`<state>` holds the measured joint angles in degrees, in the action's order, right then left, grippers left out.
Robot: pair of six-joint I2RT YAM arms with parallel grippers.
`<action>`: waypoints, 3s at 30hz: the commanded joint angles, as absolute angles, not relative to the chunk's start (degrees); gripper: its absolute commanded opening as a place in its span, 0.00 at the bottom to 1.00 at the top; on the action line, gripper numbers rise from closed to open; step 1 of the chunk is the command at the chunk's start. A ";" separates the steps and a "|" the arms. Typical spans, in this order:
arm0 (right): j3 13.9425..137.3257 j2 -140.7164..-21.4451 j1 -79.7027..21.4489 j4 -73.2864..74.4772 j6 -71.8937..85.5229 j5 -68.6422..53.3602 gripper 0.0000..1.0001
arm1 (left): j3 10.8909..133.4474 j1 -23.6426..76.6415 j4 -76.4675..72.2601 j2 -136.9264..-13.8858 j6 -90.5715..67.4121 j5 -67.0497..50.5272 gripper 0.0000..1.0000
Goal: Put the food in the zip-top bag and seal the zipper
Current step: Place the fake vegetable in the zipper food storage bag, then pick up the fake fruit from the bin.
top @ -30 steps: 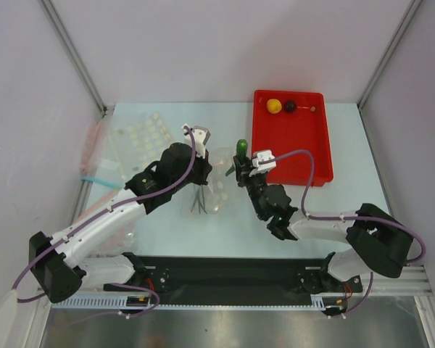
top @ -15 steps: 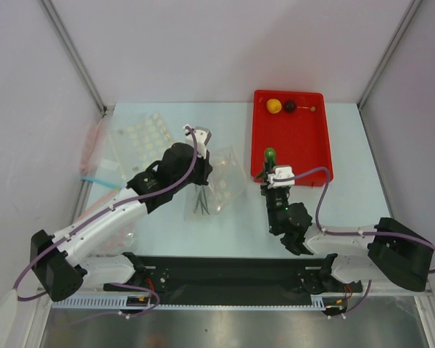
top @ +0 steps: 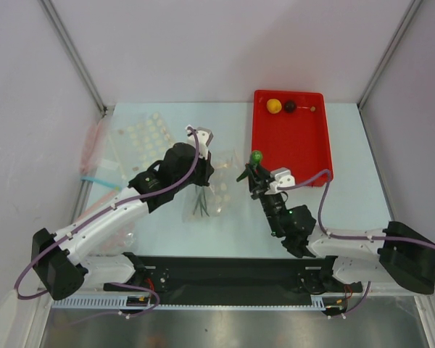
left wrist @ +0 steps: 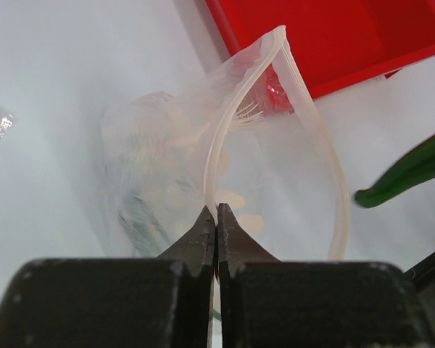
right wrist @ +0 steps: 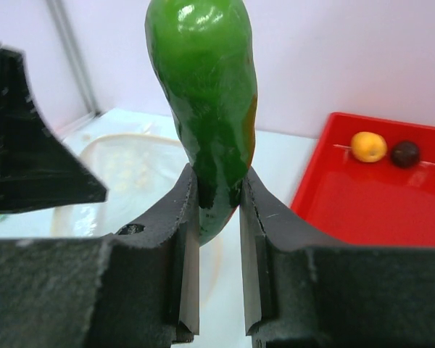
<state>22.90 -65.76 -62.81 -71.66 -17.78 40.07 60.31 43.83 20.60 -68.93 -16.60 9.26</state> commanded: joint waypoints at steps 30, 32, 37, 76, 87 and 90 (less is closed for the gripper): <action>38.48 -66.27 -46.86 -35.27 20.20 19.69 0.72 | 59.77 43.51 18.11 -64.16 -18.37 6.24 0.00; 41.73 -66.27 -41.15 -28.41 23.71 19.51 0.72 | 59.77 43.51 18.19 -64.42 -18.37 6.94 0.01; 49.29 -72.67 -31.22 -20.84 28.99 17.77 0.76 | 60.03 43.51 18.28 -64.51 -18.37 7.21 0.00; 127.88 -147.21 -12.83 0.88 10.11 16.08 1.00 | 55.90 43.51 16.08 -64.95 -16.00 16.70 0.00; 135.68 -155.03 -12.22 -4.22 7.12 15.74 0.98 | 56.87 43.51 16.08 -67.15 -15.29 18.19 0.00; 138.07 -156.44 -12.13 -3.69 8.17 15.29 0.95 | 56.95 43.51 16.00 -67.24 -15.12 18.63 0.00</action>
<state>133.47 -155.26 -12.40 -1.93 8.82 15.86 55.94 43.83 18.06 -67.42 -16.40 16.99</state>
